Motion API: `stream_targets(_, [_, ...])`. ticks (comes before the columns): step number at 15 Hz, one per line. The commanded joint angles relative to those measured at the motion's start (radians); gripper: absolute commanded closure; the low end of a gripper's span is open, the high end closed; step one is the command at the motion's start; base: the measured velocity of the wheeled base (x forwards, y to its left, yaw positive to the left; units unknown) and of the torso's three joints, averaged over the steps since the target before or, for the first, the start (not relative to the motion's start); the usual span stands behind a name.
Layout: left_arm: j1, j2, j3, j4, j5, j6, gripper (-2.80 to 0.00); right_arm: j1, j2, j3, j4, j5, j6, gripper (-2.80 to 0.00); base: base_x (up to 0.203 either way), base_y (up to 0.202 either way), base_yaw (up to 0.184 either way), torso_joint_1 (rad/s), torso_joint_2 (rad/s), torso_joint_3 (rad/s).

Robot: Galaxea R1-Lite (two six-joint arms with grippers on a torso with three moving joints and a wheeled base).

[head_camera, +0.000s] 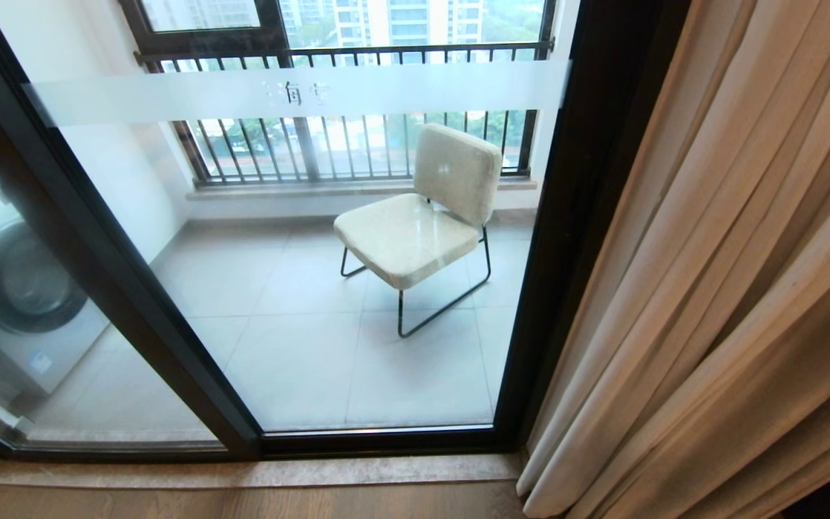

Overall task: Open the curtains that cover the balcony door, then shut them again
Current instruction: Pull the inner curtains open on both sides, then close the inner curtains on both sides

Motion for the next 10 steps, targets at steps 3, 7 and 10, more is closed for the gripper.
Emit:
stream_targets(3, [0.000,0.000,0.000,0.000,0.000,0.000,0.00,0.032,-0.183,0.047,0.088,0.001,-0.001,0.00,0.000,0.000,0.000,0.000,0.00,0.000])
stream_targets(7, [0.000,0.000,0.000,0.000,0.000,0.000,0.00,0.036,-0.245,0.100,0.198,-0.002,-0.009,0.00,0.000,0.000,0.000,0.000,0.00,0.000])
stream_targets(10, [0.000,0.000,0.000,0.000,0.000,0.000,0.00,0.037,-0.245,0.187,0.153,-0.002,-0.041,0.00,0.000,0.000,0.000,0.000,0.00,0.000])
